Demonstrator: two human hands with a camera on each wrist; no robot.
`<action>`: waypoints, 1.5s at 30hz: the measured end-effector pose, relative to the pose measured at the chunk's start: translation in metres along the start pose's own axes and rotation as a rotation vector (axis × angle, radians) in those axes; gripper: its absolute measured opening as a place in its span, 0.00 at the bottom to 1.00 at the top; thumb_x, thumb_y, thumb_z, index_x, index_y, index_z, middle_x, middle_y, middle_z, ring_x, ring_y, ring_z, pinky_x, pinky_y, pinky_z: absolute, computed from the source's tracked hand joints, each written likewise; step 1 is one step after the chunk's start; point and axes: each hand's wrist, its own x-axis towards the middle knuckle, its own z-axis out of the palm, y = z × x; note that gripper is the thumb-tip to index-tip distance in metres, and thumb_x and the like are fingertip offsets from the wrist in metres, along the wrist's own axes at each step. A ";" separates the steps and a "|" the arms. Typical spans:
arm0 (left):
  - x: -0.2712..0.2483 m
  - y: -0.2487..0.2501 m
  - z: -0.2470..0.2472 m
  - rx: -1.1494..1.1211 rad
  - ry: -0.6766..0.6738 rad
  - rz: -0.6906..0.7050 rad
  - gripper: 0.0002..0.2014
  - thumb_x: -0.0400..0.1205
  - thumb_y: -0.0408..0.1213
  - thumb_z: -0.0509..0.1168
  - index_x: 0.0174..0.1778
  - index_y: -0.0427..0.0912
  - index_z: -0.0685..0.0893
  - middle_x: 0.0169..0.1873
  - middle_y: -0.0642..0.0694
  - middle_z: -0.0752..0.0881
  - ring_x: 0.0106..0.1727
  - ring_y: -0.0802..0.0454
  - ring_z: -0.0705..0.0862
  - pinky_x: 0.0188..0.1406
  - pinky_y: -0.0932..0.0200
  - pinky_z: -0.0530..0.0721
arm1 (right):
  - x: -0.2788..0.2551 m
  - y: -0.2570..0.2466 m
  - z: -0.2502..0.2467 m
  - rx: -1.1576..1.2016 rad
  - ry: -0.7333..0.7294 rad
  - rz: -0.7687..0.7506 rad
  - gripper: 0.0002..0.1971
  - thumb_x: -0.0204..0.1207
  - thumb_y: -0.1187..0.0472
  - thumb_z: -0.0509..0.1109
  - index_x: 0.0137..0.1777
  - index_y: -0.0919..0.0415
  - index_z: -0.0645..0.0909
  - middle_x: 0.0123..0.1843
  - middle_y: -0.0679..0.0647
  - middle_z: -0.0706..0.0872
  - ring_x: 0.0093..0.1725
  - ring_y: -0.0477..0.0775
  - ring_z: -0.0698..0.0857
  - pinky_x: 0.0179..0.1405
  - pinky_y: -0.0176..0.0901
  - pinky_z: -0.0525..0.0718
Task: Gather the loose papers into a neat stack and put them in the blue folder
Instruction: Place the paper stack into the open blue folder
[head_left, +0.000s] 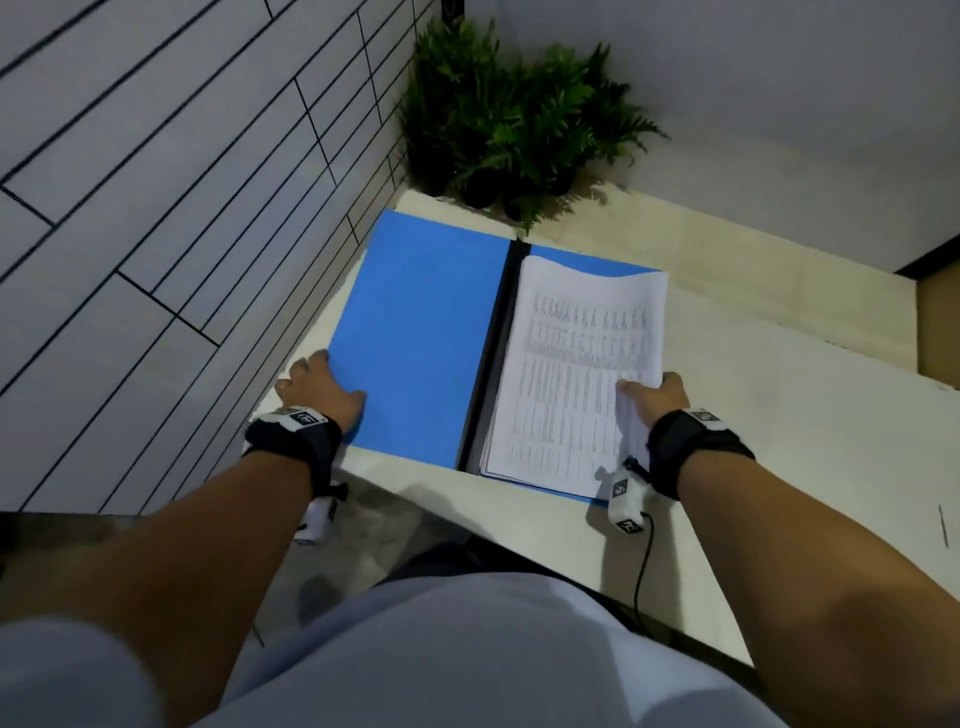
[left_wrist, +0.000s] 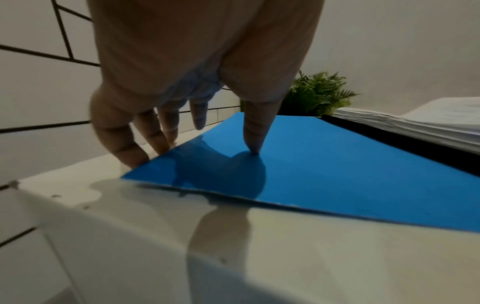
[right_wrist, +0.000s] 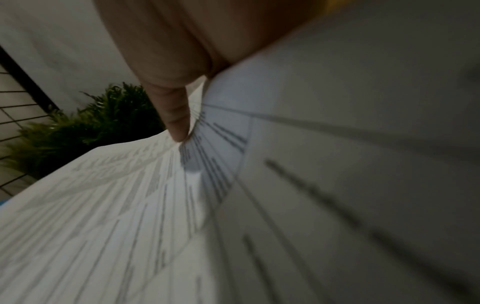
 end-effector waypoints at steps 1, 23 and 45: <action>0.001 0.000 -0.004 -0.059 0.006 -0.014 0.34 0.70 0.48 0.73 0.70 0.38 0.74 0.67 0.32 0.78 0.64 0.28 0.79 0.64 0.37 0.79 | 0.001 0.000 0.002 -0.020 0.013 -0.007 0.24 0.80 0.59 0.69 0.72 0.67 0.68 0.58 0.59 0.79 0.47 0.54 0.79 0.48 0.42 0.78; -0.110 0.144 -0.050 -0.260 -0.624 0.709 0.25 0.82 0.54 0.66 0.75 0.53 0.76 0.68 0.54 0.83 0.58 0.52 0.84 0.63 0.61 0.77 | -0.012 0.002 -0.012 0.038 -0.180 0.026 0.38 0.81 0.43 0.64 0.84 0.59 0.55 0.83 0.53 0.65 0.79 0.56 0.68 0.77 0.47 0.65; 0.014 0.074 -0.003 -0.140 -0.123 0.060 0.08 0.77 0.42 0.72 0.45 0.46 0.79 0.57 0.39 0.85 0.57 0.36 0.84 0.55 0.51 0.82 | -0.022 -0.010 0.078 -0.382 -0.631 -0.197 0.21 0.79 0.66 0.61 0.72 0.62 0.75 0.64 0.63 0.84 0.54 0.61 0.82 0.50 0.45 0.76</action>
